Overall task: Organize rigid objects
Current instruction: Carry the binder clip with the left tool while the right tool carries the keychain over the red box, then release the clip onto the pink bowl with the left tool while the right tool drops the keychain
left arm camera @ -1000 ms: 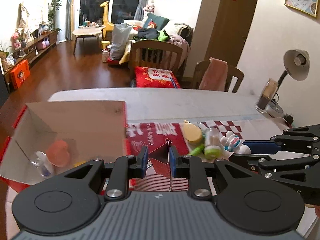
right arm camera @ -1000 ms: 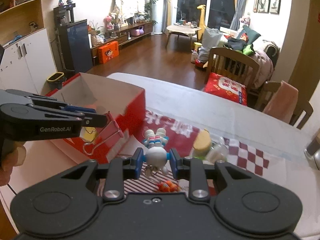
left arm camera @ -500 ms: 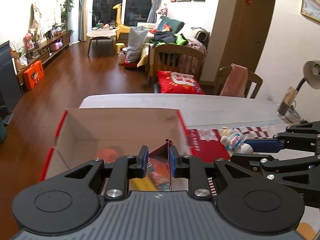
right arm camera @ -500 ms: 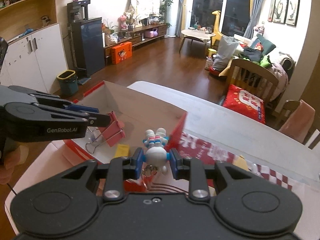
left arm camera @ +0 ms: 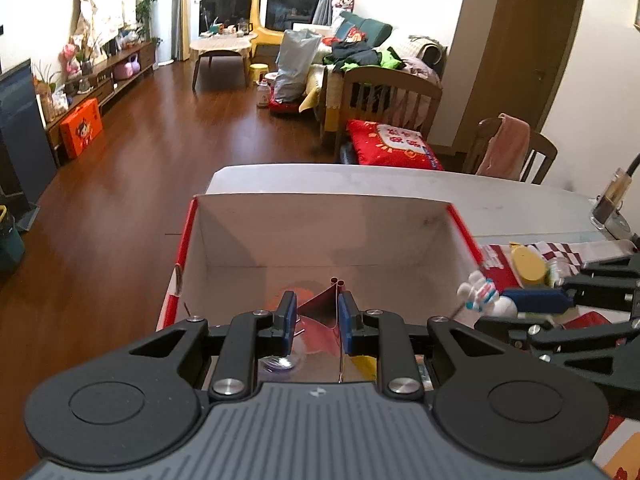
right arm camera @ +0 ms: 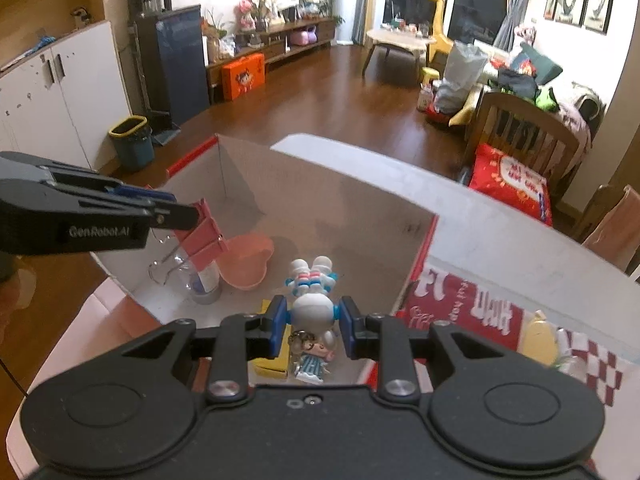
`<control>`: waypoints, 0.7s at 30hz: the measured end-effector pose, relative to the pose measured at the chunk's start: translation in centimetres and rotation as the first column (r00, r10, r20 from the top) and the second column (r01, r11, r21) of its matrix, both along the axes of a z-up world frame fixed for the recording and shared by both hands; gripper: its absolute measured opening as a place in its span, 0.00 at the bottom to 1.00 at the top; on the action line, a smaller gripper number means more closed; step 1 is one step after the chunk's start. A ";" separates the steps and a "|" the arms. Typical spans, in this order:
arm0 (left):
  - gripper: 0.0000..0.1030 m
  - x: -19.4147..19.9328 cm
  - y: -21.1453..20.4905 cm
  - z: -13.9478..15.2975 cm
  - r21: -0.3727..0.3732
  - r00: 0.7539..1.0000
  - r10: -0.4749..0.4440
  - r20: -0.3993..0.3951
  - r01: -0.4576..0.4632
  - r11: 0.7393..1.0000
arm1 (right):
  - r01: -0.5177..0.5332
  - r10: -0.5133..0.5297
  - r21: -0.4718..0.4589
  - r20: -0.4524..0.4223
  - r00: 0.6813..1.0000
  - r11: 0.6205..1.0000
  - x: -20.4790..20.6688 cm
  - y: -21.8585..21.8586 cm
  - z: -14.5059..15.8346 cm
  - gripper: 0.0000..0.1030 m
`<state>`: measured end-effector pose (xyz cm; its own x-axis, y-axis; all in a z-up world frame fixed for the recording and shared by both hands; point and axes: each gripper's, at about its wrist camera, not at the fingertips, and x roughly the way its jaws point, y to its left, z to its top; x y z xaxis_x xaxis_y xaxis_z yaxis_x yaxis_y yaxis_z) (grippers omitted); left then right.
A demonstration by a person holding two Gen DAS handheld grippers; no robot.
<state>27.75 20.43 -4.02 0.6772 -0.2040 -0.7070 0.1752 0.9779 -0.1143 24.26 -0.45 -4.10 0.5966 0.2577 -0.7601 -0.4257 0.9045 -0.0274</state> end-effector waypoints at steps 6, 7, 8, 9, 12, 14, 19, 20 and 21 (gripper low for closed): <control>0.21 2.5 1.5 -1.4 -0.003 1.000 0.020 -0.014 -0.020 1.000 | 0.011 -0.012 -0.036 -0.038 0.999 0.999 1.8 1.9 -2.8 0.26; 0.21 2.9 1.6 -1.7 0.003 1.000 0.025 -0.018 -0.025 1.000 | 0.018 -0.020 -0.036 -0.054 0.998 0.999 2.2 2.1 -3.3 0.26; 0.21 3.4 1.7 -2.1 0.006 0.999 0.026 -0.025 -0.026 1.000 | 0.025 -0.027 -0.032 -0.068 0.997 0.999 2.5 2.2 -3.7 0.26; 0.21 3.7 1.8 -2.3 0.007 0.999 0.028 -0.031 -0.028 1.000 | 0.030 -0.033 -0.031 -0.078 0.996 0.999 2.8 2.3 -4.1 0.26; 0.21 4.9 2.1 -3.3 0.031 0.998 0.043 -0.049 -0.041 0.999 | 0.034 -0.038 -0.043 -0.093 0.995 0.998 3.5 2.9 -4.9 0.26; 0.21 5.6 2.2 -3.8 0.032 0.997 0.047 -0.064 -0.045 0.998 | 0.035 -0.040 -0.047 -0.106 0.994 0.998 3.8 3.1 -5.5 0.26; 0.21 6.9 2.1 -4.9 0.068 0.994 0.057 -0.093 -0.051 0.996 | 0.040 -0.048 -0.063 -0.134 0.990 0.997 4.4 3.5 -6.6 0.26; 0.21 7.0 2.1 -5.0 0.070 0.993 0.058 -0.101 -0.051 0.996 | 0.040 -0.049 -0.067 -0.139 0.989 0.997 4.4 3.5 -6.7 0.26; 0.21 7.2 2.2 -5.2 0.073 0.993 0.056 -0.103 -0.049 0.996 | 0.040 -0.050 -0.070 -0.144 0.988 0.997 4.4 3.5 -6.9 0.26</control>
